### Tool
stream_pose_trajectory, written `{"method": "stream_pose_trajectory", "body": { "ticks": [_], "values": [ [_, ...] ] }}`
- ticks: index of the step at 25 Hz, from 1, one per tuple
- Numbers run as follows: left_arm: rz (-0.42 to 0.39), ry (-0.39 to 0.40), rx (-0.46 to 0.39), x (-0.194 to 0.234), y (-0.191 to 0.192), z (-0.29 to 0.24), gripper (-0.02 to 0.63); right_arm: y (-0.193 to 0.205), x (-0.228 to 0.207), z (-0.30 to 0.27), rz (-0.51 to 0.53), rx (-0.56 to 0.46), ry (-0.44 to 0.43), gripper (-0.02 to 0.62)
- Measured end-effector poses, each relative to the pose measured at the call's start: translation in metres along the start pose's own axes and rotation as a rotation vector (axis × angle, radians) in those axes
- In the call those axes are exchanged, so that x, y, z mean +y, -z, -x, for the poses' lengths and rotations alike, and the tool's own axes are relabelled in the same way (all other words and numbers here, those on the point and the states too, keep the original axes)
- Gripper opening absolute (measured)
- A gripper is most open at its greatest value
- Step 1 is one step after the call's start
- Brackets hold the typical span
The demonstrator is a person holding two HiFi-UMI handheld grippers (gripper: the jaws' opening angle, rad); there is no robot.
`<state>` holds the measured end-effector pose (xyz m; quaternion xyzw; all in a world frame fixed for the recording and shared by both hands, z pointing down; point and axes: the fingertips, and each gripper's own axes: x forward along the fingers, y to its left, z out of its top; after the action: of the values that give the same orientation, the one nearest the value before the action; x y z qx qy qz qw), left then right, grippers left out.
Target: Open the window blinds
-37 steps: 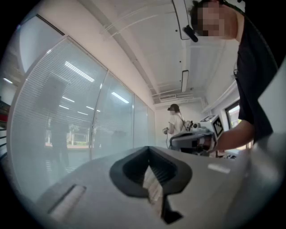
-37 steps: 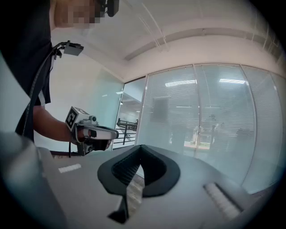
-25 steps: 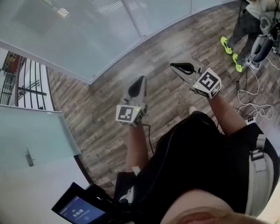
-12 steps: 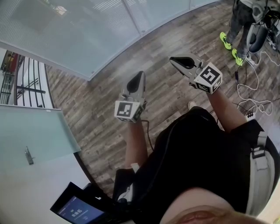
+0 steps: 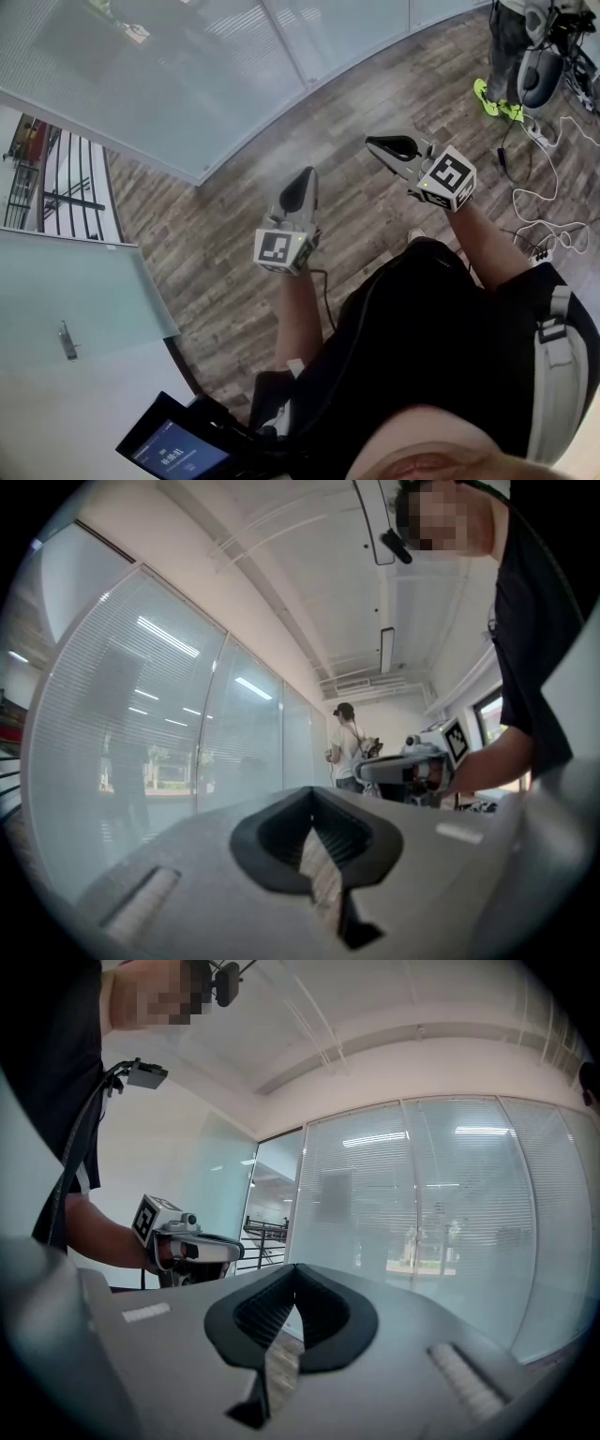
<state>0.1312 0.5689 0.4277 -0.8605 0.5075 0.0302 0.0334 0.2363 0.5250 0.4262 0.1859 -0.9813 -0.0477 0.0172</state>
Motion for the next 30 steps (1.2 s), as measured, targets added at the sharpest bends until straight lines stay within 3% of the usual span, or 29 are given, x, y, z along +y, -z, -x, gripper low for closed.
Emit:
{"method": "stream_pose_trajectory", "body": {
  "ticks": [16, 20, 23, 30],
  "values": [
    [-0.03, 0.009, 0.04, -0.009, 0.011, -0.029, 0.003, 0.01, -0.028, 0.01, -0.046, -0.04, -0.001, 0.005],
    [-0.036, 0.0, 0.054, 0.001, 0.024, -0.049, 0.003, 0.024, -0.049, 0.0, -0.055, -0.034, -0.018, 0.006],
    [-0.083, -0.002, 0.105, 0.009, 0.033, -0.071, 0.003, 0.033, -0.069, -0.013, -0.059, -0.025, -0.036, 0.005],
    [-0.051, -0.019, 0.132, 0.031, 0.042, -0.137, 0.003, 0.042, -0.127, -0.04, -0.062, 0.007, -0.093, 0.005]
  ]
}}
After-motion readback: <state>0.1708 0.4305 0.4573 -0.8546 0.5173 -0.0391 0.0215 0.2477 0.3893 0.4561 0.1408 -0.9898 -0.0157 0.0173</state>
